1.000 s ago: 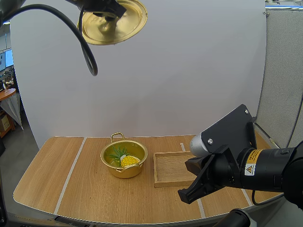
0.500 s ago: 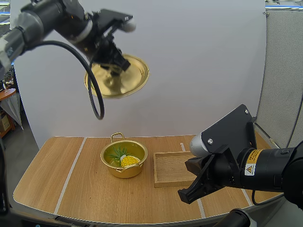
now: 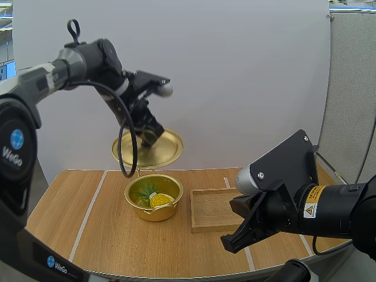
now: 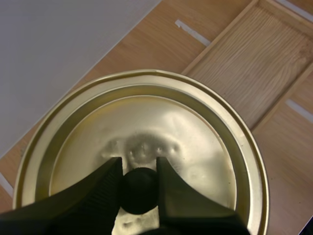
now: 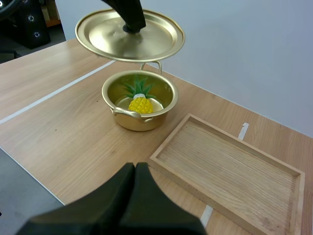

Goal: Open the pot, put the pineapple inside, and close it

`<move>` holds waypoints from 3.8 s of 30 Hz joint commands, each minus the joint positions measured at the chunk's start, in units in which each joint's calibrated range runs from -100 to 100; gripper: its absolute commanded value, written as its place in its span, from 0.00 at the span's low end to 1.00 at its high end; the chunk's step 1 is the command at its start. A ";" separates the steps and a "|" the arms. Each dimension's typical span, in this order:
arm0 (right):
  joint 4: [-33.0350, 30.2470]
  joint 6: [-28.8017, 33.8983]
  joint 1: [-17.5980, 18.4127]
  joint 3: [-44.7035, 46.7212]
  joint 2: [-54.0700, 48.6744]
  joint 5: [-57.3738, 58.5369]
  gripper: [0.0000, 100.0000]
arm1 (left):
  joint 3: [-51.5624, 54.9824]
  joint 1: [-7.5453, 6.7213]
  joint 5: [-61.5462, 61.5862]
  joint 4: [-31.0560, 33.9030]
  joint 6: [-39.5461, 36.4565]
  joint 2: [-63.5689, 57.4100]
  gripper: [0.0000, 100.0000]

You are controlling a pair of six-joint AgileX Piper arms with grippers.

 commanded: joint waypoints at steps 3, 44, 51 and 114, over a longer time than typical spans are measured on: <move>-0.30 0.41 -0.06 0.21 -0.59 0.07 0.00 | 8.02 -0.15 -15.04 -1.59 3.99 0.20 0.00; -0.30 0.41 -0.06 0.21 -0.59 0.07 0.00 | 12.51 2.16 -26.92 -11.65 14.25 13.47 0.00; -0.30 0.41 -0.06 0.21 -0.59 0.07 0.00 | 12.51 2.16 -27.15 -13.00 15.70 13.98 0.00; -0.30 0.41 -0.53 0.21 -0.58 0.07 0.00 | 1.66 2.16 -2.05 -4.02 0.27 -47.28 1.00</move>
